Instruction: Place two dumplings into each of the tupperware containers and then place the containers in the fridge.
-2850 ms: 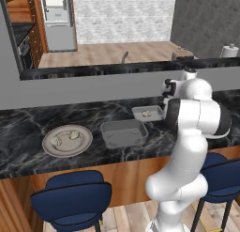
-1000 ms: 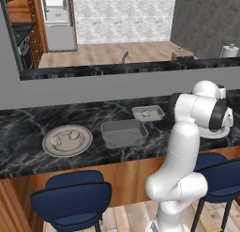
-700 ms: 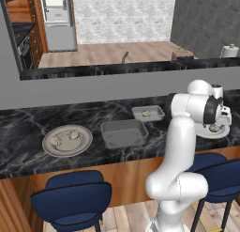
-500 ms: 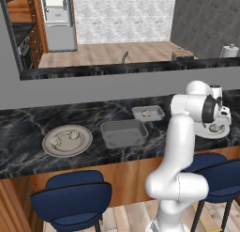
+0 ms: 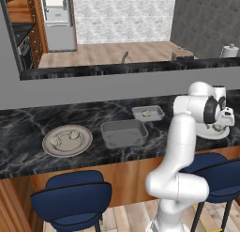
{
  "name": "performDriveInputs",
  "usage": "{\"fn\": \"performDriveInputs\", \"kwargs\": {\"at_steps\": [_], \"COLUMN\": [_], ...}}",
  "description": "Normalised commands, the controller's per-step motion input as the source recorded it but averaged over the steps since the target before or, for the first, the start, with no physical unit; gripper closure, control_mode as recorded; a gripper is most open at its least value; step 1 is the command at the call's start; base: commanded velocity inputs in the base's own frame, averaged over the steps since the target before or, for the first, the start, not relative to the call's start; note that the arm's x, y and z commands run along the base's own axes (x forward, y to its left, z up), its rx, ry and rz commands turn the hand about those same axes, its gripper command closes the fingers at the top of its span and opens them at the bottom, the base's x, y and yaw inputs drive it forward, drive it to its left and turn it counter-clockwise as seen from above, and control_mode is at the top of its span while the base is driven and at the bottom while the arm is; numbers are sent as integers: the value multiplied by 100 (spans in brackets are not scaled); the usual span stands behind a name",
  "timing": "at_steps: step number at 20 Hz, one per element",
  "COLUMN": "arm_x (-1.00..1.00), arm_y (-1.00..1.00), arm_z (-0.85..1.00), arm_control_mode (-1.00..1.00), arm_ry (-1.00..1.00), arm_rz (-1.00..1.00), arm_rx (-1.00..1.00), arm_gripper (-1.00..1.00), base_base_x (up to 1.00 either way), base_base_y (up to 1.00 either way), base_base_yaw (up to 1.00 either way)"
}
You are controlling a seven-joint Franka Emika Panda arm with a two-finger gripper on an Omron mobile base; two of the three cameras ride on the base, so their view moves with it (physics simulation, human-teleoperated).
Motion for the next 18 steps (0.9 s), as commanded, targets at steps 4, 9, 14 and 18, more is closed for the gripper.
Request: {"fn": "performDriveInputs", "kwargs": {"at_steps": [4,9,14,18], "arm_x": [-65,-3,0,0], "arm_y": [0,0,2,15], "arm_z": [-21,-18,-7,42], "arm_control_mode": [-100,-100,-100,-100], "arm_ry": [0,0,-3,-6], "arm_rz": [-3,-7,-7,-5], "arm_rx": [0,0,4,10], "arm_gripper": [-100,100,100,100], "base_base_x": [0,0,0,0], "base_base_y": [0,0,0,0], "base_base_yaw": [0,0,0,0]}}
